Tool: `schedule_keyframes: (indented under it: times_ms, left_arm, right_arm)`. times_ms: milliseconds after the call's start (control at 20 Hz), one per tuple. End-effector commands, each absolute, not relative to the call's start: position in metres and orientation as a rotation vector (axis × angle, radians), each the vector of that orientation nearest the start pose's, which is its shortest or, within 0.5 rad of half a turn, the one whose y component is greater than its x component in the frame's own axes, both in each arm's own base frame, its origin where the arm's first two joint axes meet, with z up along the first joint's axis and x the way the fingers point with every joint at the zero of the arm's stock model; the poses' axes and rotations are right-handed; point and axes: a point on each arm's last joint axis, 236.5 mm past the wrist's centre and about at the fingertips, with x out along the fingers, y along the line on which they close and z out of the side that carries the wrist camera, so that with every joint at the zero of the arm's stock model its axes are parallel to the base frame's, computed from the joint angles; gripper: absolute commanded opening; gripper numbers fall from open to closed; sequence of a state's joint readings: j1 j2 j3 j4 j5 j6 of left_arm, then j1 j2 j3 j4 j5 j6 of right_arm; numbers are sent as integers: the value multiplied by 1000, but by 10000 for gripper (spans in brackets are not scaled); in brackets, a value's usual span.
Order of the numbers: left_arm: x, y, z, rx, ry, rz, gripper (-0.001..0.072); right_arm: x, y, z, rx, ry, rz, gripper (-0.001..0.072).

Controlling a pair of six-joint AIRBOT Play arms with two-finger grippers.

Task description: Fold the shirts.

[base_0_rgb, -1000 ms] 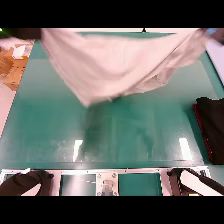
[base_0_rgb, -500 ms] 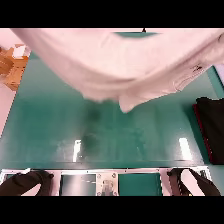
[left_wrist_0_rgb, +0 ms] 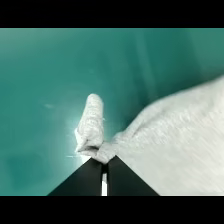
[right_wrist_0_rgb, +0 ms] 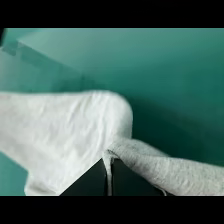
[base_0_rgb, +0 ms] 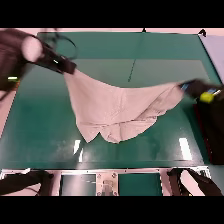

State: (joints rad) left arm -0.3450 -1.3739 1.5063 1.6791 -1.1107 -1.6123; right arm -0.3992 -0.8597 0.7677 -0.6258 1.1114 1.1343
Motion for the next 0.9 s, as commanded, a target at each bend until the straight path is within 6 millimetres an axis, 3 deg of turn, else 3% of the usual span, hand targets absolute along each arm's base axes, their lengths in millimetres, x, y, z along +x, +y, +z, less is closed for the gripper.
schedule_keyframes:
  times_ms: [0, 100, 200, 250, 400, 550, 850]
  left_arm:
    - [466, -169, 2, -49, 1174, -332, 20]
    - [475, -172, -8, -257, 1224, -379, 50]
    - [476, -162, 6, -402, 1245, -406, 677]
    - [470, -152, 16, -434, 1280, -421, 718]
    - [422, -115, 33, -447, 1492, -457, 718]
    - [360, -91, 28, -403, 1695, -421, 706]
    - [258, -99, -9, -488, 1701, -318, 710]
  right_arm:
    - [314, 45, -13, 738, 976, 234, 14]
    - [313, 44, -30, 763, 1022, 223, 14]
    - [315, 42, -36, 770, 1032, 209, 14]
    - [316, 41, -36, 769, 1029, 205, 14]
    - [320, 39, -33, 764, 1019, 204, 14]
    - [321, 37, -33, 760, 1011, 194, 14]
    - [317, 40, -34, 754, 1029, 208, 14]
